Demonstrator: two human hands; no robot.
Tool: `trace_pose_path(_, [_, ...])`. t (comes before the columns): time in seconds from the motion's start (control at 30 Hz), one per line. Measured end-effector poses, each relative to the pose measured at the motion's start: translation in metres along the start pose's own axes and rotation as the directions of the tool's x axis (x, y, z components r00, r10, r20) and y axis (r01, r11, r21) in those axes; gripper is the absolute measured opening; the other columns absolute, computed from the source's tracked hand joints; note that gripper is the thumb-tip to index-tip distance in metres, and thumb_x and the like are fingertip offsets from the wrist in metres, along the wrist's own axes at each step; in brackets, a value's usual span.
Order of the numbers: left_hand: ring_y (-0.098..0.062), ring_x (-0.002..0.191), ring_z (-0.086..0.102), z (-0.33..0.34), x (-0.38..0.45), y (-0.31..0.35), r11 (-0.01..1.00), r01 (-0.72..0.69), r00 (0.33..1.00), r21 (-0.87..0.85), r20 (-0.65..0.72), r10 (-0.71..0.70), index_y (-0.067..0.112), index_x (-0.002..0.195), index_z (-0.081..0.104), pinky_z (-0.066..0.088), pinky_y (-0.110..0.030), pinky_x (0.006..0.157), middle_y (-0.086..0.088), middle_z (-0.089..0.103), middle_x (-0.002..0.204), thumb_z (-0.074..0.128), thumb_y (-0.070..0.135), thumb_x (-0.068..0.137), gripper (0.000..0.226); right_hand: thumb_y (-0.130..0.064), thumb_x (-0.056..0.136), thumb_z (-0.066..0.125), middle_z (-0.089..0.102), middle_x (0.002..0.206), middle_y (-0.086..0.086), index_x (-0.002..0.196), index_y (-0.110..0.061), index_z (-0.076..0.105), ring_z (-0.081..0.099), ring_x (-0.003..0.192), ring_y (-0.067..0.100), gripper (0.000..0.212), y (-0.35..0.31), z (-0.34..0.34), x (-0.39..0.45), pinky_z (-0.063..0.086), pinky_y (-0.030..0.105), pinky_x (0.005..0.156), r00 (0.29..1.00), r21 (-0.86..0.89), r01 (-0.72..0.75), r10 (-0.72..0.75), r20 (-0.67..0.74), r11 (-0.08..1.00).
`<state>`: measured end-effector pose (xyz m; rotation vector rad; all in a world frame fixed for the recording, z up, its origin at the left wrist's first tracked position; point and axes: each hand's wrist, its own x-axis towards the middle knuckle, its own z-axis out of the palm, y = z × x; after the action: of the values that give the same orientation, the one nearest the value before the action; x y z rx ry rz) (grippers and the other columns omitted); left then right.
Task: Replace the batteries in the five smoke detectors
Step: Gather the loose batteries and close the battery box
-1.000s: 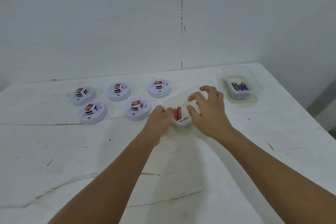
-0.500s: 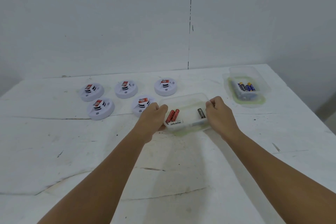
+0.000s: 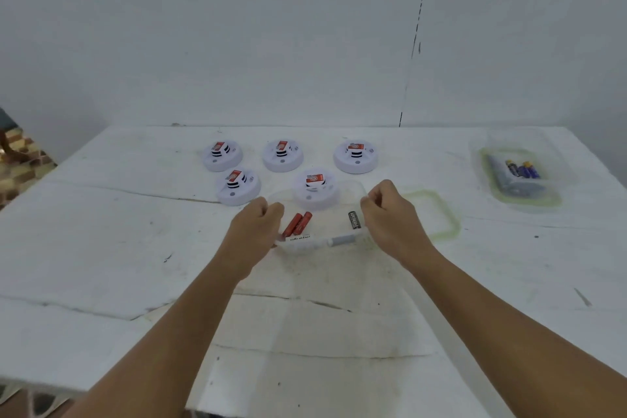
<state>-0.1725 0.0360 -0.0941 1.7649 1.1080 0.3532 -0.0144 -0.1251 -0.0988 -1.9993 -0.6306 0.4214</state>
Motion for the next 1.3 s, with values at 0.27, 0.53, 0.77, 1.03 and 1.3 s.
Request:
trace_pose_path(0.27, [-0.02, 0.08, 0.053, -0.026, -0.005, -0.029, 1.0, 0.001, 0.997, 0.025, -0.071, 0.001, 0.018, 0.079, 0.036, 0.031, -0.034, 0.063, -0.007, 0.058, 0.092, 0.048, 0.027, 0.091, 0.019, -0.022, 0.1, 0.048, 0.06, 0.079, -0.001, 0.089, -0.016, 0.046, 0.053, 0.069, 0.017, 0.013, -0.005, 0.036, -0.003, 0.042, 0.035, 0.062, 0.997, -0.08, 0.035, -0.029, 0.074, 0.996])
trace_pose_path(0.53, [-0.018, 0.074, 0.042, -0.025, -0.005, -0.033, 0.998, -0.016, 0.996, 0.067, -0.087, 0.021, 0.018, 0.075, 0.029, 0.027, -0.032, 0.061, -0.005, 0.043, 0.079, 0.049, 0.022, 0.095, 0.029, -0.025, 0.103, 0.047, 0.061, 0.078, -0.001, 0.088, -0.016, 0.045, 0.053, 0.067, 0.017, 0.017, -0.002, 0.043, -0.003, 0.042, 0.036, 0.062, 0.996, -0.124, 0.076, -0.069, 0.063, 0.989])
trace_pose_path(0.77, [-0.019, 0.071, 0.042, -0.028, -0.006, -0.029, 0.959, -0.067, 0.97, 0.277, -0.207, 0.128, 0.012, 0.083, 0.039, 0.035, -0.032, 0.062, -0.003, 0.046, 0.085, 0.056, 0.035, 0.093, 0.03, -0.033, 0.107, 0.043, 0.06, 0.085, 0.002, 0.086, -0.016, 0.048, 0.056, 0.076, 0.021, 0.028, 0.01, 0.034, 0.002, 0.043, 0.041, 0.066, 0.986, -0.229, 0.151, -0.163, -0.035, 0.962])
trace_pose_path(1.03, [-0.012, 0.073, 0.045, -0.018, -0.012, 0.005, 0.877, -0.371, 0.848, 0.306, -0.273, 0.454, 0.015, 0.092, 0.04, 0.037, -0.03, 0.062, 0.001, 0.047, 0.088, 0.059, 0.039, 0.097, 0.032, -0.037, 0.094, 0.061, 0.051, 0.115, -0.002, 0.124, -0.024, 0.05, 0.048, 0.113, 0.024, 0.034, 0.035, 0.009, 0.007, 0.049, 0.042, 0.094, 0.977, -0.478, 0.167, -0.079, 0.199, 0.862])
trace_pose_path(1.3, [-0.009, 0.049, 0.035, 0.013, -0.013, 0.039, 0.85, -0.464, 0.869, 0.248, -0.057, 0.491, 0.015, 0.076, 0.04, 0.034, -0.027, 0.053, 0.008, 0.041, 0.058, 0.054, 0.048, 0.103, 0.045, -0.05, 0.092, 0.065, 0.047, 0.108, -0.004, 0.116, -0.027, 0.05, 0.049, 0.101, 0.022, 0.036, 0.043, -0.003, 0.002, 0.048, 0.034, 0.082, 0.938, -0.59, 0.336, -0.207, 0.277, 0.734])
